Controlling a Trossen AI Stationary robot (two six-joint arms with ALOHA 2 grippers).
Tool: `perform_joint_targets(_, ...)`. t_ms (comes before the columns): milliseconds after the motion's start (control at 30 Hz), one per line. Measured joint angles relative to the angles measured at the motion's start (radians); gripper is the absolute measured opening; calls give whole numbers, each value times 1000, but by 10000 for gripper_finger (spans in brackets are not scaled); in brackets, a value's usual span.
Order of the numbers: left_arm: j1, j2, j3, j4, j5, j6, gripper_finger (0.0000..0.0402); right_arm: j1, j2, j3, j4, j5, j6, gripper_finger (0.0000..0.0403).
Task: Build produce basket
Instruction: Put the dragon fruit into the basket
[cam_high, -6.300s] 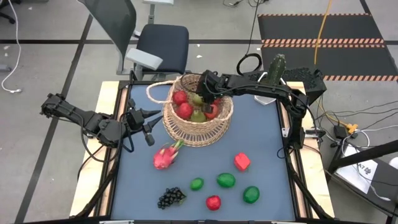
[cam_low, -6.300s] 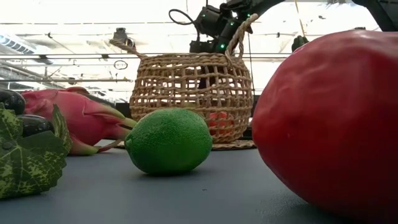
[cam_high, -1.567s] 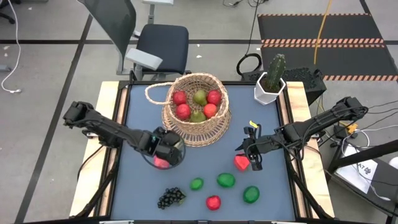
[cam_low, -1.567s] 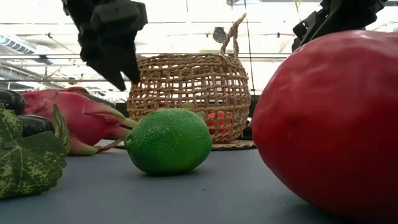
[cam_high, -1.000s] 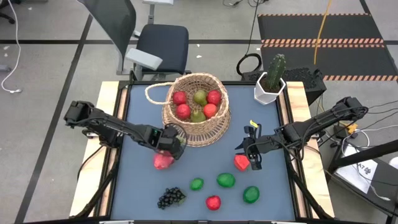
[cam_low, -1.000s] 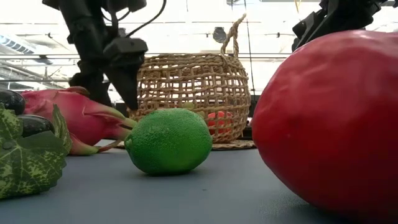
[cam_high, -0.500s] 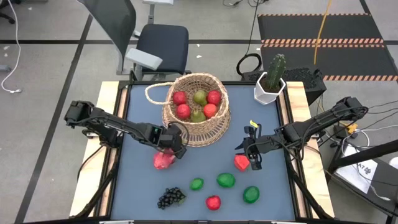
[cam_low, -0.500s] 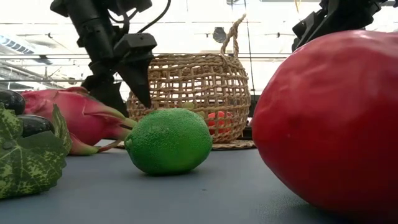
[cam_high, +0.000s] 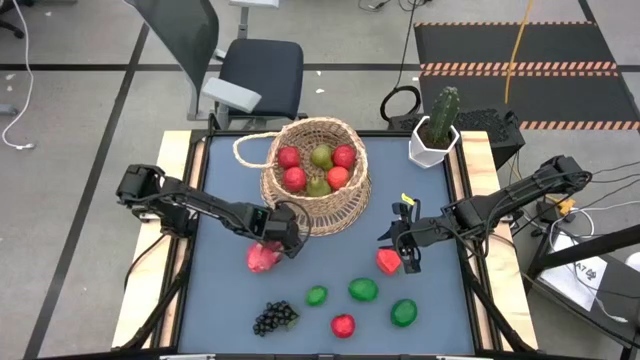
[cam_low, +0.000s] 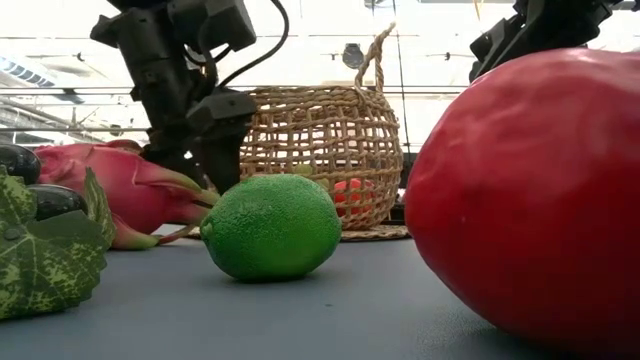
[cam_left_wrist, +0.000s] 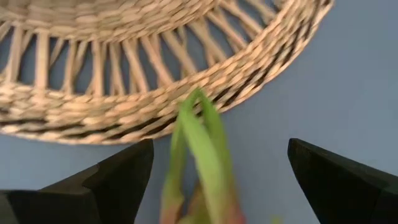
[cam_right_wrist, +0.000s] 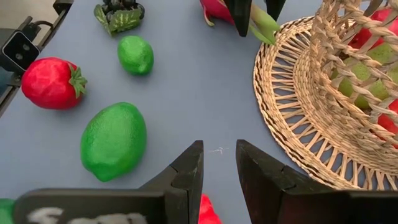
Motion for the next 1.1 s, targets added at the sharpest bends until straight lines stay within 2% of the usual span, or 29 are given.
perform_joint_targets(167, 3, 0, 0, -1, -2, 1, 313, 0, 0, 0, 0, 15, 0, 91)
perform_joint_targets(467, 6, 0, 0, -5, -3, 26, 167, 0, 0, 0, -1, 24, 0, 91)
perform_joint_targets(667, 6, 0, 0, -4, -3, 53, 87, 0, 0, 0, -1, 24, 0, 91)
perform_joint_targets(933, 6, -30, 15, -31, 10, 74, 15, 0, 0, 0, -1, 24, 0, 91)
perform_joint_targets(1100, 5, -63, 27, -37, 19, 114, 16, 0, -1, 0, -2, 24, 0, 91)
